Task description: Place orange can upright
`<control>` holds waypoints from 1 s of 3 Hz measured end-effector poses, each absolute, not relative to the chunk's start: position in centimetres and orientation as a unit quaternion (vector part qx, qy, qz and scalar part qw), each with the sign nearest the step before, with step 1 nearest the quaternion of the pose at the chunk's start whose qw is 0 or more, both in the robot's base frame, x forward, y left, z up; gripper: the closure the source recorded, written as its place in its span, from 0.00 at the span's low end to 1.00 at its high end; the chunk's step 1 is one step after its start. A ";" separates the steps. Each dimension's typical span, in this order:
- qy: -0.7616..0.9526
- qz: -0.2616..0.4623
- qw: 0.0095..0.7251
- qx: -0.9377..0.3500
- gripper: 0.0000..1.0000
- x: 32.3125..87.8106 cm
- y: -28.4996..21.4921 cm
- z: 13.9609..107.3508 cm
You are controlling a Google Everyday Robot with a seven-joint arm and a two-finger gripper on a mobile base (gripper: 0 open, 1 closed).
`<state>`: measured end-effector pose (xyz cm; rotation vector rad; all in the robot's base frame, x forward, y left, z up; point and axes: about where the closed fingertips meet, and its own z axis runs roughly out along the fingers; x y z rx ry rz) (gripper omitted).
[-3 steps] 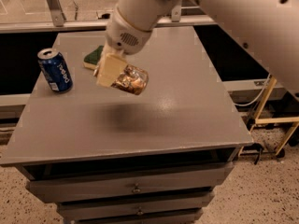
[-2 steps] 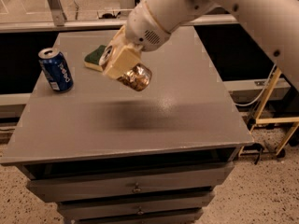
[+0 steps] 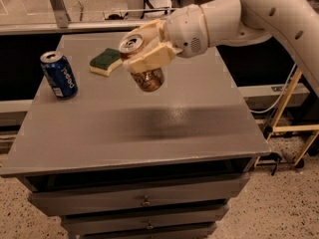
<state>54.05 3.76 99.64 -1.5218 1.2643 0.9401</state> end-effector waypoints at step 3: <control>0.556 0.355 0.544 -0.518 1.00 59.5 -8.2 99.3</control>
Offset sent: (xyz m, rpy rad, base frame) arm 0.0659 -0.1549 0.0022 0.1283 -0.0304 -0.3443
